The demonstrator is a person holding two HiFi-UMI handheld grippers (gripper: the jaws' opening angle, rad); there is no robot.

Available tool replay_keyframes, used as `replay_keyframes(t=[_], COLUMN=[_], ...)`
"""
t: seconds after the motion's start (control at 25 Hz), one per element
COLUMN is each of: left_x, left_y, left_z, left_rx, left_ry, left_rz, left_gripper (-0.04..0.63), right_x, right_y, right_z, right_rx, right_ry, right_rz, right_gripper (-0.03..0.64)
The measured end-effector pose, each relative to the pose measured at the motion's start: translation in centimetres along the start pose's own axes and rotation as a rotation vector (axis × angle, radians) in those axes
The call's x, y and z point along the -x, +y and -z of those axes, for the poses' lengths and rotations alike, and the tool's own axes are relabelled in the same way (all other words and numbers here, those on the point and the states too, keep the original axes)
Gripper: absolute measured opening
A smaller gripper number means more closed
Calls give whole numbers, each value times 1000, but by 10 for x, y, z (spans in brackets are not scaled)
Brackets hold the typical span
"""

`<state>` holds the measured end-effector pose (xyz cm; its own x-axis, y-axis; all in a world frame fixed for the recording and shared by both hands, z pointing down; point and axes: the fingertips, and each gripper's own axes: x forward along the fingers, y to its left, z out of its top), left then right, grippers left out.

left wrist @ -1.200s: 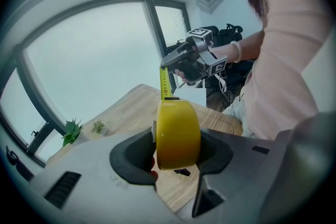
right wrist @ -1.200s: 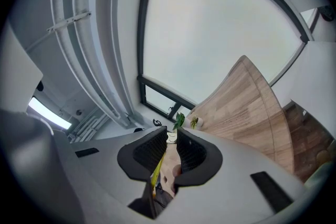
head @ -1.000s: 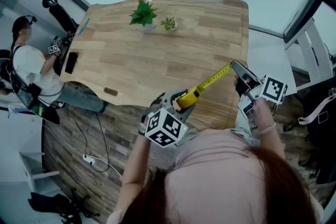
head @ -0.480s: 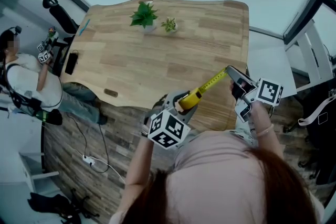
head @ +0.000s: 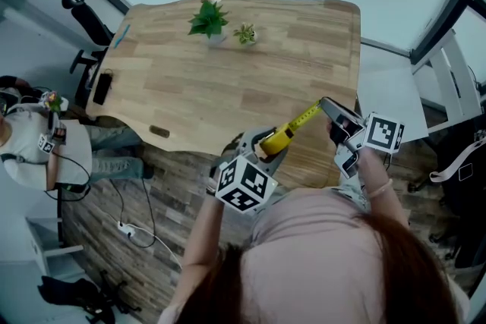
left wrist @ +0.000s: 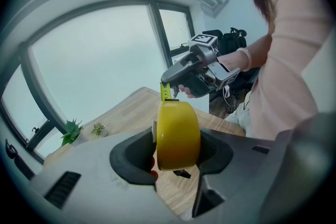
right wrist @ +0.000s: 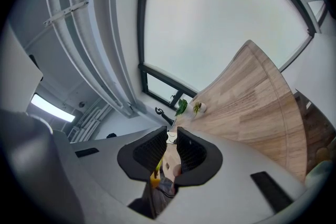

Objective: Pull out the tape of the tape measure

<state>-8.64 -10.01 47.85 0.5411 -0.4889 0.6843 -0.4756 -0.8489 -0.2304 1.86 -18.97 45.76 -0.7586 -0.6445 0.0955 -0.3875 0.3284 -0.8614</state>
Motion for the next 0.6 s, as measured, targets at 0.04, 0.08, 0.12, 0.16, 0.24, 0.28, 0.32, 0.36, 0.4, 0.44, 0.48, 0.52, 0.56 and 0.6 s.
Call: replay_keyframes(t=[0.04,0.08,0.12,0.16,0.24,0.28,0.32,0.36,0.4,0.44,0.48,0.52,0.56,0.6], left_x=[0,0,0,0,-1,-1,-1,-2,-2,-2,-2,-2,-1,-1], left_y=[0,1,1,2,2,3,3,3,4,4,5,5,5,5], left_z=[-1,-1,-2,-2,-3,-3,-4,-4,-4,-5,-5,-6,-6,-7], left_rx=[1,1,2,3,4,5,6,6,7,7,7,7,8,8], left_ry=[-2,-3,-4,-5,-7,-8,-8,-8,-9,-9,-10,-11,-12,-13], left_rz=[-1,-2,-3,-5,-7,-9,-10,-11,-11,-12,-12,-13,-13,-13], left_gripper=[173,173,173,173,173,173,173,173,173,173,173,173,173,173], right_x=[-1,-2,-3,-4,-8,-9,-10,-10,-11,-12,-13,-13,-14,-14], right_y=[0,1,2,3,7,8,8,8,9,10,10,11,11,11], right_z=[1,3,4,5,6,7,8,9,10,11,12,13,14,16], right_rx=[-2,-5,-7,-1,22,26,25,24,25,27,27,26,22,17], right_ry=[4,8,12,15,20,23,26,30,33,36,40,43,47,52], right_rz=[2,4,5,-3,-31,-38,-39,-39,-40,-42,-43,-42,-40,-36], right_gripper=[54,54,54,54,54,54,54,54,54,54,54,54,54,54])
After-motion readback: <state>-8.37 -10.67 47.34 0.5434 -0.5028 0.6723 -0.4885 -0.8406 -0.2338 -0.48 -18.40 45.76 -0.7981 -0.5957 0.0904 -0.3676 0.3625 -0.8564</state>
